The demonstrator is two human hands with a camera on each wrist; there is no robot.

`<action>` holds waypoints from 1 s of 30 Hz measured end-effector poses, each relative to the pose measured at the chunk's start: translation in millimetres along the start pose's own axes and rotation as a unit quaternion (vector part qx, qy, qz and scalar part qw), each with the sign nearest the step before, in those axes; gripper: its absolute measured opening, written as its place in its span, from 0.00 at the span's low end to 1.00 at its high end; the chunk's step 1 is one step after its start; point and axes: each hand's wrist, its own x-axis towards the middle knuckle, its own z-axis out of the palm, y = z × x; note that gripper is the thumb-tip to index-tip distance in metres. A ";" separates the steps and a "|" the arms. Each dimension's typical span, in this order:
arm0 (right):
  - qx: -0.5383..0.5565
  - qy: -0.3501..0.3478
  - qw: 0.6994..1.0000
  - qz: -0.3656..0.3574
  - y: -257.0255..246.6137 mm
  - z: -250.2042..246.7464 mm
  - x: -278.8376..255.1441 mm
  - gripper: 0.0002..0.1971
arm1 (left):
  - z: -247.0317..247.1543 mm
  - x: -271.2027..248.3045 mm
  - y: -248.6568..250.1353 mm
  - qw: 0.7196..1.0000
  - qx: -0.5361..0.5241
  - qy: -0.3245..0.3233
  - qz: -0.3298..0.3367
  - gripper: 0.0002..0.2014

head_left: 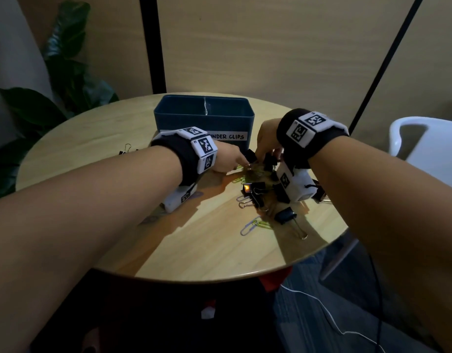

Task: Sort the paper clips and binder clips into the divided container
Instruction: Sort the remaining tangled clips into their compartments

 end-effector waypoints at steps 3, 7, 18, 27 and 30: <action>0.033 0.058 0.998 0.002 6.4 3.0 4.1 0.14 | -2.0 -5.0 -12.2 0.994 -0.105 -0.002 -0.008 0.22; -0.008 0.036 0.999 0.010 1.2 1.4 7.5 0.13 | -3.3 -7.4 -10.9 0.988 -0.145 0.057 -0.011 0.20; -0.087 -0.150 0.985 0.019 -2.4 5.2 -5.0 0.19 | 2.1 -13.4 7.4 0.999 -0.035 -0.017 0.022 0.31; -0.052 -0.089 0.994 -0.033 -25.8 6.9 -24.6 0.19 | 6.6 -35.2 -13.7 0.996 -0.063 0.066 -0.024 0.27; -0.072 -0.168 0.983 -0.027 -28.1 14.7 -27.6 0.20 | 4.7 -37.2 -2.7 0.996 -0.077 0.032 -0.021 0.23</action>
